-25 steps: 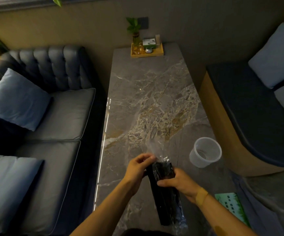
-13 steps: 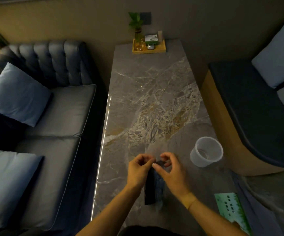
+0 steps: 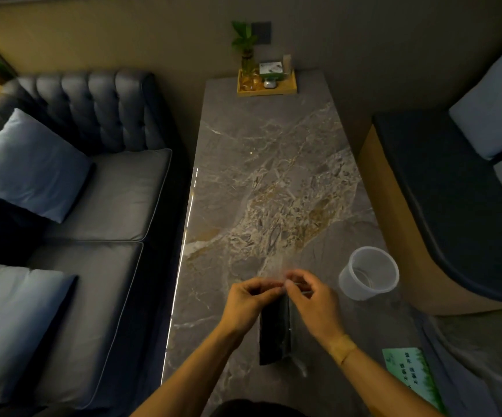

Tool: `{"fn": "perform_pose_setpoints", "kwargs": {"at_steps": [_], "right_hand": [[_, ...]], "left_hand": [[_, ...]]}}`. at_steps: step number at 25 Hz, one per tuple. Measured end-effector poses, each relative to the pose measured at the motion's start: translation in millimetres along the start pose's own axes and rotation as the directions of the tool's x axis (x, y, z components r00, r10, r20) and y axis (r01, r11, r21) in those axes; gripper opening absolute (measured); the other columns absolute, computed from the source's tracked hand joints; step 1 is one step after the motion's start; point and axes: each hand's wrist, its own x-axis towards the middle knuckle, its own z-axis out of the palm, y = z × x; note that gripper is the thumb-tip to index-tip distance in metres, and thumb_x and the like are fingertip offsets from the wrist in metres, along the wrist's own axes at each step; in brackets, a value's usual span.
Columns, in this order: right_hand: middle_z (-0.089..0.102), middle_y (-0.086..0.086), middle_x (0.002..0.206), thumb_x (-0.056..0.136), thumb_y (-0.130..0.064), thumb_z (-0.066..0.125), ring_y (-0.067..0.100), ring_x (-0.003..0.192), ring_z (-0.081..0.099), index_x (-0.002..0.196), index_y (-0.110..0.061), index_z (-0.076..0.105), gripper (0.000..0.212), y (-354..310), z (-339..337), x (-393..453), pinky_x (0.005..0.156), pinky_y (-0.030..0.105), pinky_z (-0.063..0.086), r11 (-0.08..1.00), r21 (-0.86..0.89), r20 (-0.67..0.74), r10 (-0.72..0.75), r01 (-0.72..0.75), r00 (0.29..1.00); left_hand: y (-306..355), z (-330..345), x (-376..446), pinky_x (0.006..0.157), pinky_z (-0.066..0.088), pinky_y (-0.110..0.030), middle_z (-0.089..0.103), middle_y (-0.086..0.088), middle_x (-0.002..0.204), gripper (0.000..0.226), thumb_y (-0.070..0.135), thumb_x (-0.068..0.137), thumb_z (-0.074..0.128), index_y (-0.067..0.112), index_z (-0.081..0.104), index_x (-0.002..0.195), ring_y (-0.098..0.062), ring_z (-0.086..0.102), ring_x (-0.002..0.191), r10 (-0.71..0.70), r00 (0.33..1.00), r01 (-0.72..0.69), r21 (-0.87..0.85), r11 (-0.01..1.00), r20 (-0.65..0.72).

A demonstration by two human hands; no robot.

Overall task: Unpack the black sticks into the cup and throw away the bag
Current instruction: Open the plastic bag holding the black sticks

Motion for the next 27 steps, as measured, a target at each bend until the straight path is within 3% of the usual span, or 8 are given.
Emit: {"fn": "perform_pose_setpoints", "kwargs": {"at_steps": [6, 11, 17, 20, 23, 27], "right_hand": [[0.074, -0.006, 0.084, 0.09, -0.018, 0.063, 0.01, 0.077, 0.07, 0.086, -0.031, 0.067, 0.014, -4, -16, 11, 0.071, 0.027, 0.055, 0.997, 0.073, -0.082, 0.028, -0.022, 0.996], [0.077, 0.002, 0.078, 0.091, -0.014, 0.062, 0.016, 0.074, 0.072, 0.088, -0.021, 0.072, 0.012, -5, -40, 16, 0.073, 0.029, 0.058, 0.985, 0.163, 0.046, 0.049, -0.056, 0.998], [0.077, 0.004, 0.077, 0.089, -0.012, 0.064, 0.017, 0.075, 0.071, 0.086, -0.012, 0.073, 0.009, -7, -55, 14, 0.067, 0.019, 0.056, 0.98, 0.147, 0.22, 0.099, -0.134, 0.97], [0.077, 0.01, 0.083, 0.087, -0.011, 0.066, 0.023, 0.081, 0.072, 0.09, -0.012, 0.073, 0.007, -16, -60, 15, 0.072, 0.027, 0.056, 0.979, 0.145, 0.263, 0.104, -0.146, 0.959], [0.077, 0.01, 0.087, 0.087, -0.013, 0.068, 0.022, 0.077, 0.072, 0.1, -0.015, 0.072, 0.014, -39, -67, 25, 0.065, 0.021, 0.056, 0.987, 0.128, 0.326, 0.052, -0.099, 0.944], [0.077, 0.007, 0.084, 0.087, -0.02, 0.069, 0.017, 0.068, 0.071, 0.096, -0.017, 0.073, 0.011, -64, -71, 40, 0.056, 0.02, 0.052, 0.999, -0.048, 0.411, 0.043, -0.026, 0.911]], "left_hand": [[10, -10, -1, 0.062, 0.05, -0.011, 0.076, 0.005, 0.077, 0.006, 0.024, 0.084, 0.074, 0.02, 0.079, 0.084, -0.002, 0.067, 0.071, -0.004, 0.997, 0.007, 0.034, 0.999, -0.071], [17, -24, 3, 0.064, 0.051, -0.016, 0.074, 0.002, 0.074, 0.012, 0.018, 0.086, 0.07, 0.02, 0.079, 0.08, -0.008, 0.064, 0.07, -0.064, 0.989, 0.055, -0.068, 0.996, -0.131], [21, -26, 6, 0.067, 0.047, -0.027, 0.067, 0.003, 0.067, 0.011, 0.018, 0.085, 0.071, 0.02, 0.075, 0.075, -0.011, 0.059, 0.066, -0.142, 0.964, 0.098, -0.196, 0.976, -0.226], [24, -22, 7, 0.07, 0.045, -0.031, 0.065, 0.001, 0.068, 0.011, 0.018, 0.088, 0.069, 0.018, 0.074, 0.078, -0.014, 0.056, 0.069, -0.121, 0.968, 0.087, -0.159, 0.983, -0.22], [34, -17, 9, 0.069, 0.049, -0.025, 0.065, -0.002, 0.071, 0.006, 0.013, 0.088, 0.068, 0.008, 0.071, 0.085, -0.014, 0.057, 0.07, -0.067, 0.984, 0.051, -0.101, 0.994, -0.163], [52, -11, 17, 0.065, 0.051, -0.017, 0.066, -0.003, 0.073, 0.007, 0.01, 0.088, 0.068, 0.004, 0.071, 0.089, -0.011, 0.059, 0.069, -0.032, 0.995, 0.032, -0.009, 0.999, -0.097]]}}
